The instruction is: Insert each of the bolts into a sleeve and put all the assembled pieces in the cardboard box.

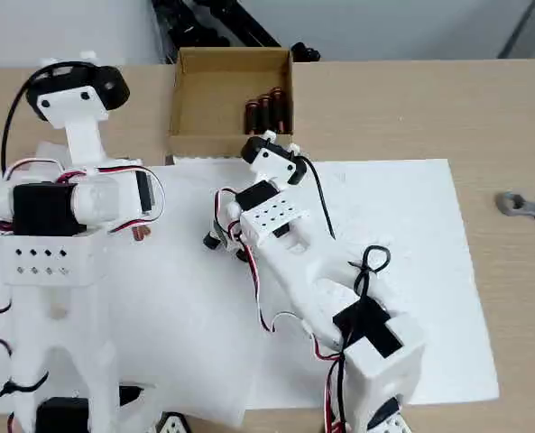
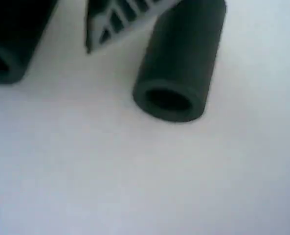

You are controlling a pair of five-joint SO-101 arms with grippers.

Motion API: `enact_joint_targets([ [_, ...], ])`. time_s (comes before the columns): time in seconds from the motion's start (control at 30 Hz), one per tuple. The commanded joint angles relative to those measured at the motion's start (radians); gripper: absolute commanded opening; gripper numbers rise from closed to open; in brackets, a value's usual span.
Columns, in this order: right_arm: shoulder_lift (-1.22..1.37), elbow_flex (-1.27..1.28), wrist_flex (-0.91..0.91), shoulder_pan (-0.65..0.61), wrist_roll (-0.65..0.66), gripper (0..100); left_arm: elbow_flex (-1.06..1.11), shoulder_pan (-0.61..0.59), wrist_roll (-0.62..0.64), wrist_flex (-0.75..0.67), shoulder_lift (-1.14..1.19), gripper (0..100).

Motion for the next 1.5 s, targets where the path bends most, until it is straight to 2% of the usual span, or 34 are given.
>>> enact_joint_targets([
  [0.0,0.015,-0.026,-0.013,-0.005,-0.008,16.9,0.001,0.006,-0.005,0.015,-0.038,1],
  [0.27,0.025,-0.025,0.002,-0.005,-0.005,16.5,0.001,0.006,-0.005,0.015,-0.043,1],
  [0.53,0.024,-0.026,0.116,0.01,0.0,16.1,0.001,0.006,-0.005,0.017,-0.044,1],
  [0.7,0.03,-0.026,0.117,0.021,0.061,0.8,0.001,0.006,-0.006,0.017,-0.044,1],
  [1.07,0.008,-0.026,0.134,0.021,0.097,1.3,0.001,0.006,-0.041,0.015,-0.044,1],
  [1.23,-0.122,-0.026,0.171,0.021,0.161,1.3,-0.001,0.006,-0.041,0.011,-0.044,1],
  [1.47,-0.444,-0.021,0.199,0.022,0.288,1.3,-0.002,0.006,-0.041,0.011,-0.044,1],
])
